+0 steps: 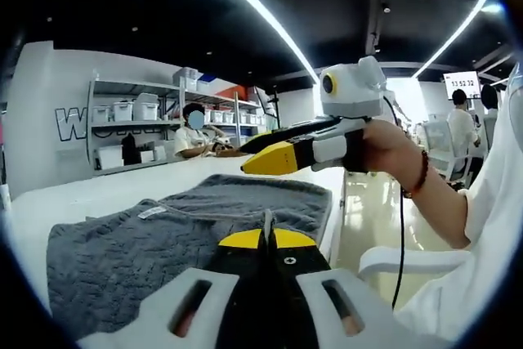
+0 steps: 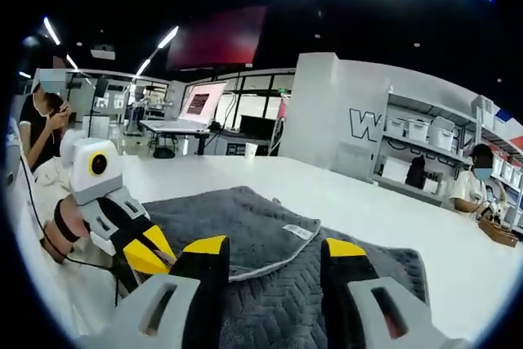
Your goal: Open the folded towel by lifting each exposed corner and separating the folded layers until the towel lies flat within the target outline without major curled edges
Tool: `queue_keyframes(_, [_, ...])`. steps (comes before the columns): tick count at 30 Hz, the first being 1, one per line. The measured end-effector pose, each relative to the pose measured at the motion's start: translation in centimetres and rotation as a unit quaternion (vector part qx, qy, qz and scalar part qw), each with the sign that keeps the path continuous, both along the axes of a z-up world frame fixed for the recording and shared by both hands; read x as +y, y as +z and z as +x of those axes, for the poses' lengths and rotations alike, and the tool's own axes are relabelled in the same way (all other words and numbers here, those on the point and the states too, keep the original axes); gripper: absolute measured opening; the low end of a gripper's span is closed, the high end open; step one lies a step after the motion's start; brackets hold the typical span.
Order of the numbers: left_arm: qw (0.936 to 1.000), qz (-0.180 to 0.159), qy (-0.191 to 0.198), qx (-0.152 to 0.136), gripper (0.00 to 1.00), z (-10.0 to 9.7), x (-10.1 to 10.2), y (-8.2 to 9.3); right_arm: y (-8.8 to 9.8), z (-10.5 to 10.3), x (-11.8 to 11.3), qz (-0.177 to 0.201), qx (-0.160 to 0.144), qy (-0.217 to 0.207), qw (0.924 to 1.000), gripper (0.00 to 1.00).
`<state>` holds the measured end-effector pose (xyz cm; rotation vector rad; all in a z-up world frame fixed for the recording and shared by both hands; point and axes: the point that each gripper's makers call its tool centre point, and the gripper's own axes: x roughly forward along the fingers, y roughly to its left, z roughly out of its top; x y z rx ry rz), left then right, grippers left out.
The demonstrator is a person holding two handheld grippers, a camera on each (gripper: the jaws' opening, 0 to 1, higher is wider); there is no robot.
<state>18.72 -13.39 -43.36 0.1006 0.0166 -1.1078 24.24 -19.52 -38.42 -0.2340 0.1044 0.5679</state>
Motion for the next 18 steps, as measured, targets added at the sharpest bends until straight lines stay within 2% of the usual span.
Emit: queue_keyframes(18, [0.9998,-0.013,0.011,-0.007,0.02,0.1,0.7,0.8,-0.8,1.0,1.0,0.001,0.013,0.005,0.9999,0.41])
